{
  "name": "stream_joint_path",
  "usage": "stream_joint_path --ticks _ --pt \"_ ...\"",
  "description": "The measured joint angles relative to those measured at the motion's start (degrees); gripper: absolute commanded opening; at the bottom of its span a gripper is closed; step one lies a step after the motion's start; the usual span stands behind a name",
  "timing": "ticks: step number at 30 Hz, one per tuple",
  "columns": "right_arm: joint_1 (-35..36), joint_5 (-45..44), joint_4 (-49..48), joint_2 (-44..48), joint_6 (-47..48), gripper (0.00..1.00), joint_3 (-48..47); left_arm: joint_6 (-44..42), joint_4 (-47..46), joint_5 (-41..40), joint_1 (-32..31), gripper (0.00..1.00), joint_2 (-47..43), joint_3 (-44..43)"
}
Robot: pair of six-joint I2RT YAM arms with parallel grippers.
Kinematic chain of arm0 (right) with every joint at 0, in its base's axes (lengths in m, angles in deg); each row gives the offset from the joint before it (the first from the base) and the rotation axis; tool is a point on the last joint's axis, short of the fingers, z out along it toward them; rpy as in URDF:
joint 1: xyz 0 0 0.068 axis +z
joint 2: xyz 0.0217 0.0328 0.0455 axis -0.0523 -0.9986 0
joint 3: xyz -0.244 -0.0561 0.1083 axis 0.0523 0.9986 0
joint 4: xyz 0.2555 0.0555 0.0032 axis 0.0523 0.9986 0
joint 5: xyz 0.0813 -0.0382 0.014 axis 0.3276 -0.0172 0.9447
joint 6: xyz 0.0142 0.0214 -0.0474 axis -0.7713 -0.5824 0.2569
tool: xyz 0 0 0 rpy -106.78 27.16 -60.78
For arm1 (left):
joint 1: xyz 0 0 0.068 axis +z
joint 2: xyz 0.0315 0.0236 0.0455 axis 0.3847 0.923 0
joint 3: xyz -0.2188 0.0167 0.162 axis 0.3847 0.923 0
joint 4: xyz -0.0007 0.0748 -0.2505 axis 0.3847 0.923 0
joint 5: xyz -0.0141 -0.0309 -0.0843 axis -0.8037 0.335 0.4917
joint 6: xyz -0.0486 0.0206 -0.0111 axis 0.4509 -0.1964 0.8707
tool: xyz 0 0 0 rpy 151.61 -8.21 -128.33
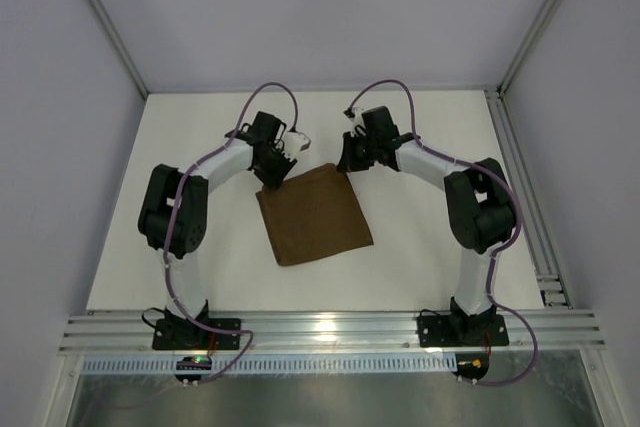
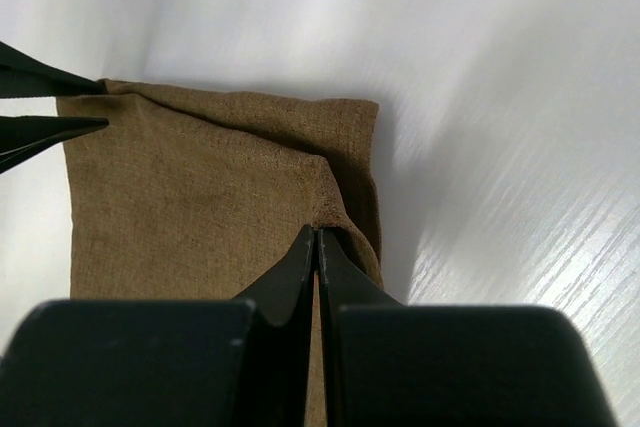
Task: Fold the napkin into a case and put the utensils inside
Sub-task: Rotate the lower triangle-folded napkin at the center of the board.
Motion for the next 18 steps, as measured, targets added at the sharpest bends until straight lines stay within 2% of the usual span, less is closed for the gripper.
stream_joint_path --ticks 3,4,8,10,12,18 --pt "0.0 0.57 -0.02 0.0 0.0 0.03 -0.87 0.02 0.02 -0.04 0.0 0.23 -0.79 0.04" --pt "0.0 0.76 -0.07 0.0 0.0 0.03 -1.03 0.0 0.02 -0.04 0.0 0.15 -0.85 0.04" --pt "0.0 1.14 0.04 0.0 0.0 0.03 -1.18 -0.02 0.42 -0.02 0.0 0.07 -0.85 0.22" --pt "0.0 1.29 0.02 0.0 -0.02 0.03 -1.18 -0.15 0.76 -0.02 0.0 0.17 -0.85 0.22" --pt "0.0 1.49 0.04 0.0 -0.02 0.03 -1.18 -0.42 1.01 -0.2 0.0 0.32 -0.85 0.22" --pt "0.0 1.7 0.02 0.0 -0.04 0.03 -1.2 -0.7 1.42 -1.49 0.02 0.33 -0.85 0.22"
